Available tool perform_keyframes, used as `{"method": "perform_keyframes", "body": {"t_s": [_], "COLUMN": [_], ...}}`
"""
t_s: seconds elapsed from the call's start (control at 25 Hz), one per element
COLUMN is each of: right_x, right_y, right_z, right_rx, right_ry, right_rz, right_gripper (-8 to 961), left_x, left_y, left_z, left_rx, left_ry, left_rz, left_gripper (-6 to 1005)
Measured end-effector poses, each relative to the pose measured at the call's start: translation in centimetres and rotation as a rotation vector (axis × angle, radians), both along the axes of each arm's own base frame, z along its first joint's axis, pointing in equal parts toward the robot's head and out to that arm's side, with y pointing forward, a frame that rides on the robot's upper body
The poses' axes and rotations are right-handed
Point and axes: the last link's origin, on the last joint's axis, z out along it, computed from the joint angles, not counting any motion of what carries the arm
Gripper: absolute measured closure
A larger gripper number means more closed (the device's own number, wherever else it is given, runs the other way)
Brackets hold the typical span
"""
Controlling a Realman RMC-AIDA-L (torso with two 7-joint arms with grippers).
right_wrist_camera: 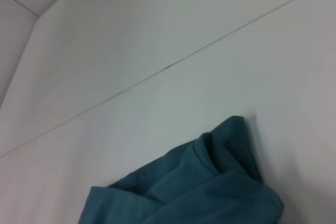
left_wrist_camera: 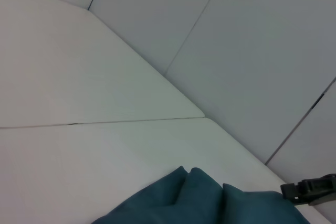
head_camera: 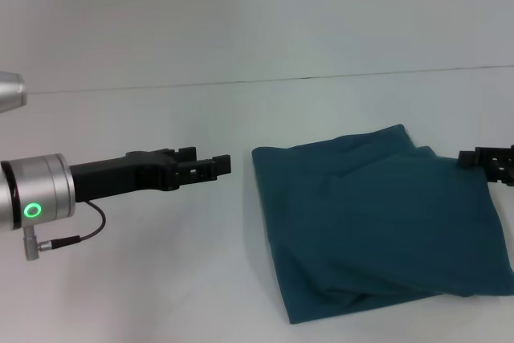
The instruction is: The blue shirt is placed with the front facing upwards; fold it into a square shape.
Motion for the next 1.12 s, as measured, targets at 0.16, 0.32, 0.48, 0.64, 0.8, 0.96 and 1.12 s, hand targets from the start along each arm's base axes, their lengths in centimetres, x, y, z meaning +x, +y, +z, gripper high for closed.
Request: {"method": "perform_keyframes", "body": {"t_s": [0.16, 0.32, 0.48, 0.64, 0.8, 0.96, 1.12], "right_x": [-0.2, -0.2, 0.2, 0.7, 0.8, 0.1, -0.6], "right_y": [0.6, 0.6, 0.2, -0.5, -0.7, -0.1, 0.9], "right_z": [-0.3, -0.6, -0.6, -1.2, -1.5, -1.9, -2.1], "right_rx": [0.010, 0.006, -0.003, -0.022, -0.019, 0.001, 0.033], "right_ry": [-0.005, -0.007, 0.000, 0.012, 0.016, 0.030, 0.043], "right_rz": [-0.015, -0.015, -0.033, -0.052, -0.050, -0.035, -0.022], "right_gripper": [192, 194, 196, 198, 199, 201, 203], "left_x": [0.0, 0.0, 0.0, -0.1, -0.1, -0.1, -0.1], "left_y": [0.0, 0.0, 0.0, 0.0, -0.1, 0.0, -0.1], "left_z": [0.0, 0.0, 0.0, -0.1, -0.1, -0.1, -0.1], "left_rx": [0.001, 0.001, 0.000, -0.001, -0.001, -0.001, -0.001], "left_ry": [0.001, 0.002, 0.004, 0.007, 0.011, 0.013, 0.014], "left_rz": [-0.003, -0.005, -0.005, -0.005, -0.006, -0.010, -0.009], "left_gripper": [111, 111, 111, 111, 112, 112, 112]}}
